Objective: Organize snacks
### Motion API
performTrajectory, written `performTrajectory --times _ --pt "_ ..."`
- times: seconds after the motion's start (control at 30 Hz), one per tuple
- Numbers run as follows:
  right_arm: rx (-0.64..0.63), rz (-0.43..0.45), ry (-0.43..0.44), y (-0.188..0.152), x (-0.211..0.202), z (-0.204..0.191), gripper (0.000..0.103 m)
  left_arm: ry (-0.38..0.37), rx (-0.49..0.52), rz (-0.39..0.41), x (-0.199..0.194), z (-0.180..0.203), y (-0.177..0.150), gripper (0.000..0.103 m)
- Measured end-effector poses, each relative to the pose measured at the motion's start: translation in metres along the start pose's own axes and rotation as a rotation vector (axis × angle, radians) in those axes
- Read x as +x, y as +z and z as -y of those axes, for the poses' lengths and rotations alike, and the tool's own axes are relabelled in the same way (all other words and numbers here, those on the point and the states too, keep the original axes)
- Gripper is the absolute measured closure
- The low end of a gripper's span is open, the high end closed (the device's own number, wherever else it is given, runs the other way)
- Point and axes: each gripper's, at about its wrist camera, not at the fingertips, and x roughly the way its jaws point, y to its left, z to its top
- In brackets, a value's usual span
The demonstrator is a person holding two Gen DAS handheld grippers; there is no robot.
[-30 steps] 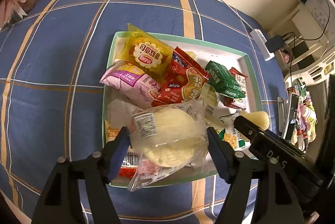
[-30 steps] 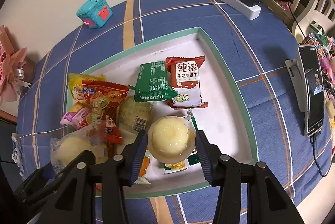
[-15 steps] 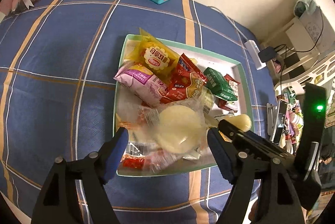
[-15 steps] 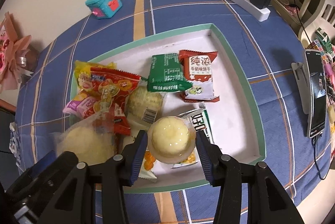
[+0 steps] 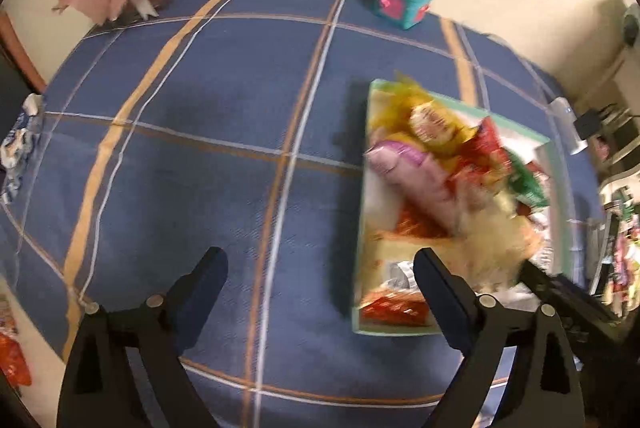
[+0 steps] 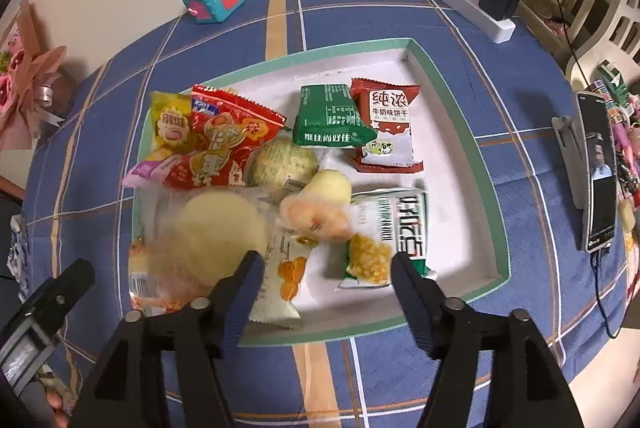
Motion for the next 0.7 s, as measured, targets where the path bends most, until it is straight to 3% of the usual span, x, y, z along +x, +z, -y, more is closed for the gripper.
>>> performTrajectory --times 0.2,0.27,0.7 --pt "0.0 0.031 0.019 -0.013 -0.011 -0.001 0.012 0.037 0.017 -0.013 0.002 -0.005 -0.01 0.004" --pt "-0.01 0.043 0.014 -0.018 -0.016 -0.003 0.0 0.045 0.025 -0.02 0.003 -0.006 -0.012 0.004" --pt "-0.071 0.065 0.006 -0.048 -0.029 -0.02 0.0 0.072 0.053 -0.043 0.001 -0.015 -0.03 0.004"
